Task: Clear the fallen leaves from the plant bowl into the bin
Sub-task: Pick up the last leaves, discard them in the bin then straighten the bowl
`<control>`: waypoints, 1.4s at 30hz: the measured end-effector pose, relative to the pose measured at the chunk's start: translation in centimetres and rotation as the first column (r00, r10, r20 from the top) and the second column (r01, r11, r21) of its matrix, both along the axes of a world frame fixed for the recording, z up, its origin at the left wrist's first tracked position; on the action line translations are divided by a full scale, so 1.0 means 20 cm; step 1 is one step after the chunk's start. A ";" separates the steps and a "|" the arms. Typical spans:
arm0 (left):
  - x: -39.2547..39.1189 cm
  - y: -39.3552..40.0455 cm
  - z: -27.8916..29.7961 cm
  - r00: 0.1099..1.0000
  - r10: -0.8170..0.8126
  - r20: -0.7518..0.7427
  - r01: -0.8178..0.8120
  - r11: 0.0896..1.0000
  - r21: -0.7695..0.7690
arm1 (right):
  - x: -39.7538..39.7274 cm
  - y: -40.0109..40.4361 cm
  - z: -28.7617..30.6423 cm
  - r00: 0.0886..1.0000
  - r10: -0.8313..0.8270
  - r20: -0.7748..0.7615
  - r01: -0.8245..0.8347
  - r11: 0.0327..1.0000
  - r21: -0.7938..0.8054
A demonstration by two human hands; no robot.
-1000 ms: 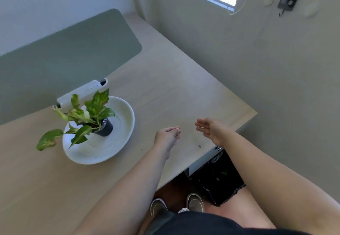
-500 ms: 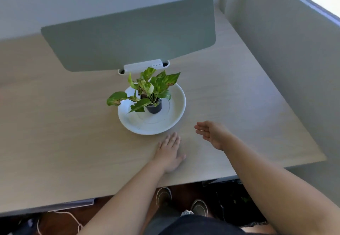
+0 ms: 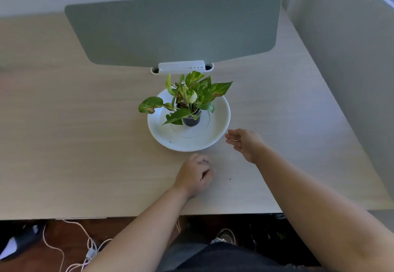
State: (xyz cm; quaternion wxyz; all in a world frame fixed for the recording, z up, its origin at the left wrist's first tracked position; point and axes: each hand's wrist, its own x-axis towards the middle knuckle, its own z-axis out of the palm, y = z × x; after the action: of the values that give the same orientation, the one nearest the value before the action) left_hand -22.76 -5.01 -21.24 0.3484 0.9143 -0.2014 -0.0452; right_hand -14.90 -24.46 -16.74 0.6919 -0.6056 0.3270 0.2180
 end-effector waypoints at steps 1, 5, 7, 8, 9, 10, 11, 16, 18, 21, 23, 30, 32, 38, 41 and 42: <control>0.01 0.02 0.02 0.993 0.108 0.044 -0.105 0.992 -0.074 | 0.01 0.00 0.00 1.000 -0.014 -0.001 0.014 1.000 -0.006; 0.11 0.15 0.06 0.894 0.447 0.042 -0.439 0.890 -0.121 | 0.05 0.05 -0.02 0.999 -0.046 0.002 0.046 0.996 -0.070; 0.17 0.21 0.04 0.835 0.550 -0.011 -0.549 0.832 -0.085 | 0.06 0.07 -0.03 0.998 -0.063 0.014 0.064 0.992 -0.105; 0.19 0.23 0.03 0.800 0.598 -0.046 -0.600 0.799 -0.046 | 0.06 0.08 -0.03 0.997 -0.072 0.026 0.074 0.991 -0.114; 0.21 0.25 0.03 0.761 0.644 -0.080 -0.646 0.764 -0.001 | 0.06 0.09 -0.04 0.996 -0.079 0.038 0.083 0.989 -0.123; 0.22 0.27 0.02 0.727 0.677 -0.113 -0.678 0.734 0.033 | 0.06 0.09 -0.04 0.995 -0.083 0.049 0.089 0.987 -0.132; 0.23 0.29 0.02 0.707 0.692 -0.146 -0.695 0.718 0.033 | 0.06 0.09 -0.05 0.994 -0.086 0.060 0.094 0.986 -0.141; 0.28 0.30 0.10 0.635 0.710 -0.304 -0.767 0.625 -0.144 | 0.09 0.09 -0.08 0.990 -0.115 0.083 0.127 0.979 -0.160; 0.31 0.31 0.11 0.604 0.726 -0.328 -0.794 0.586 -0.164 | 0.10 0.09 -0.10 0.986 -0.143 0.082 0.154 0.978 -0.140; 0.35 0.35 0.11 0.623 0.703 -0.344 -0.776 0.609 -0.163 | 0.13 0.12 -0.11 0.982 -0.174 0.072 0.183 0.974 -0.136; 0.39 0.38 0.10 0.640 0.688 -0.341 -0.762 0.625 -0.169 | 0.14 0.15 -0.11 0.980 -0.188 0.067 0.196 0.972 -0.128; 0.54 0.52 0.05 0.638 0.675 -0.370 -0.762 0.620 -0.185 | 0.22 0.23 -0.12 0.977 -0.208 0.046 0.212 0.970 -0.119; 0.58 0.55 0.04 0.643 0.661 -0.387 -0.757 0.625 -0.191 | 0.25 0.25 -0.13 0.976 -0.215 0.046 0.219 0.967 -0.128; 0.73 0.68 0.03 0.679 0.618 -0.397 -0.711 0.688 -0.146 | 0.33 0.33 -0.15 0.967 -0.248 0.064 0.255 0.956 -0.144; 0.81 0.72 0.01 0.690 0.612 -0.385 -0.690 0.717 -0.097 | 0.38 0.37 -0.16 0.960 -0.270 0.074 0.278 0.947 -0.158; 0.83 0.73 0.00 0.696 0.611 -0.378 -0.684 0.724 -0.088 | 0.39 0.38 -0.16 0.958 -0.277 0.075 0.286 0.945 -0.159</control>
State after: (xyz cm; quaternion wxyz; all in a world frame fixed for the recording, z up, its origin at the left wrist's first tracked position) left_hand -6.18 9.64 -21.21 0.4694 0.8608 0.1916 -0.0450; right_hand -7.12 -16.82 -19.93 0.6704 -0.6145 0.4094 0.0729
